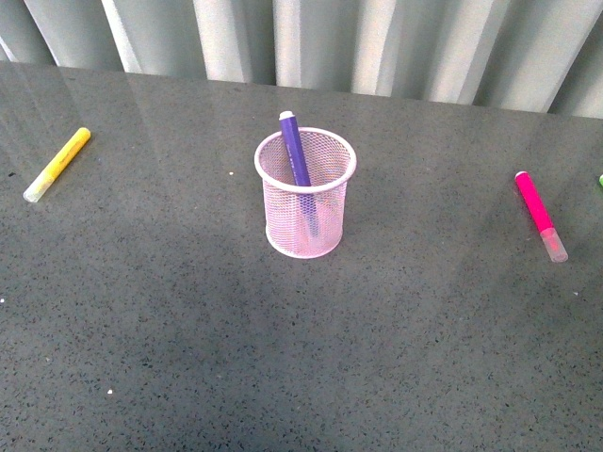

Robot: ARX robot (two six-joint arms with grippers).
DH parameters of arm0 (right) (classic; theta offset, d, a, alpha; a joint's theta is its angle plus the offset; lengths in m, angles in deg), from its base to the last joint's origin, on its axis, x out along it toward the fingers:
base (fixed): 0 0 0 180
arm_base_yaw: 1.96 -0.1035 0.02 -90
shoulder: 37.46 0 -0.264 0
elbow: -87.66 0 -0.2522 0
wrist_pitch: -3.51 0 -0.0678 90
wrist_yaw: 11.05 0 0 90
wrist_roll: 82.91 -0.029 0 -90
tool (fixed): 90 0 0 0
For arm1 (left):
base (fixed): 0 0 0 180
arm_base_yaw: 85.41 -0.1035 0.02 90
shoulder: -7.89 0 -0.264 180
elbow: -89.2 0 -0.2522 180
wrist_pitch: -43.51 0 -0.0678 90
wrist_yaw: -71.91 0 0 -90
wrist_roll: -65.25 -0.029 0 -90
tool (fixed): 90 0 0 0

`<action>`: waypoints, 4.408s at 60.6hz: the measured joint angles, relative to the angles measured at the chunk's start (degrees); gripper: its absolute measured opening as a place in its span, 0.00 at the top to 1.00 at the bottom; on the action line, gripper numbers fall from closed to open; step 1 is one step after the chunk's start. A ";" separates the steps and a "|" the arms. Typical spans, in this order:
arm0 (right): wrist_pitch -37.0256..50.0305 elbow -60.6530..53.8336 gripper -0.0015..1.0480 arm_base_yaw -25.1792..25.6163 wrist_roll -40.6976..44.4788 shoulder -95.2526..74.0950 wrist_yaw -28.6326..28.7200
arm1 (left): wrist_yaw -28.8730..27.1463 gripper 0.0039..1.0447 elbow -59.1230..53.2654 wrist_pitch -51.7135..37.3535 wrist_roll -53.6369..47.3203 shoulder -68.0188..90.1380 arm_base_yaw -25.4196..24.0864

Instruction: Insert purple and pink pens into pink cup

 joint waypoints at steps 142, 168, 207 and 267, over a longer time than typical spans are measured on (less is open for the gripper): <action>-7.87 47.87 0.24 -13.53 -0.15 -61.29 -8.35 | 0.00 0.06 -0.02 0.00 0.00 0.00 0.00; -3.72 45.94 0.88 -14.80 -1.33 -61.07 -7.21 | 0.02 0.06 0.00 0.00 0.00 0.00 0.00; 31.47 25.11 0.89 -16.79 13.29 -44.65 -4.33 | 0.02 0.06 -0.02 0.00 0.00 0.00 0.00; 65.05 26.97 0.89 -44.19 18.40 -52.57 -0.26 | 0.02 0.06 0.00 0.00 0.00 0.00 0.00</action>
